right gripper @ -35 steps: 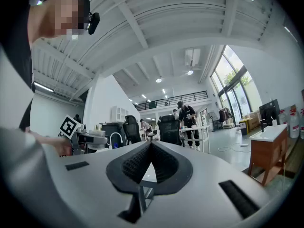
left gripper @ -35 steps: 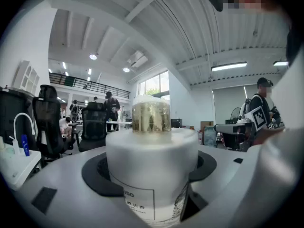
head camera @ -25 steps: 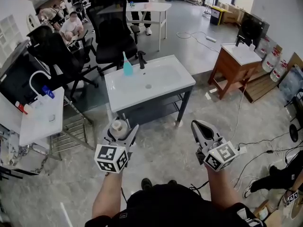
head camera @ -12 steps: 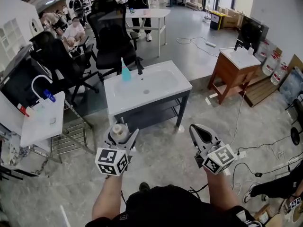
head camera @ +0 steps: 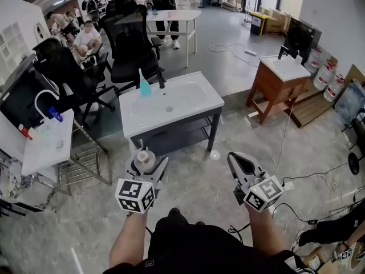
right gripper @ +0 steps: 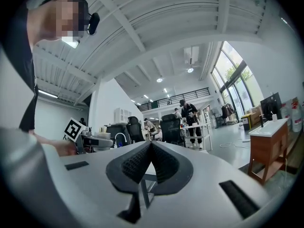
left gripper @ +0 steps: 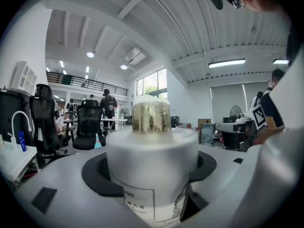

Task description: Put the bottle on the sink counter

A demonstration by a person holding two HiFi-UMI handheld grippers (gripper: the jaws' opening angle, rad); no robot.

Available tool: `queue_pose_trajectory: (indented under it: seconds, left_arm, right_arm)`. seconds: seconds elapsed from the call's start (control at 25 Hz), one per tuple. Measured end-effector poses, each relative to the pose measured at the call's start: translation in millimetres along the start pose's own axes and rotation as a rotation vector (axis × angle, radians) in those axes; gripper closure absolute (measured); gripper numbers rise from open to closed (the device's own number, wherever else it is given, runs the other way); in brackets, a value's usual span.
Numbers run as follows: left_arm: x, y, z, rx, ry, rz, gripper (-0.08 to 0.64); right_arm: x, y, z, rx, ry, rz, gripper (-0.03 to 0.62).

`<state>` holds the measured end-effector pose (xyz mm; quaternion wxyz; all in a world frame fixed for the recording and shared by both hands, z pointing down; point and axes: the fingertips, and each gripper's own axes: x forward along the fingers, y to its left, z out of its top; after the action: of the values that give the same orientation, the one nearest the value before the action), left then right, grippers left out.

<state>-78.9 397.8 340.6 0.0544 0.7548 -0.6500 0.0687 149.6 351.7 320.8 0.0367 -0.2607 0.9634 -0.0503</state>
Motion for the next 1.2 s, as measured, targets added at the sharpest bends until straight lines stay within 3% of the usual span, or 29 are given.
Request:
queue_pose_trajectory:
  seconds: [0.48,1.2]
  left_arm:
    - [39,28,-4,-0.021,-0.003,-0.003,0.222]
    - [157,149,7,0.026,0.011,-0.034,0.222]
  right_arm:
    - [38,-24,-7,-0.008,0.031,0.002,0.578]
    - [215,-77,-22,0.033,0.083,0.022,0.578]
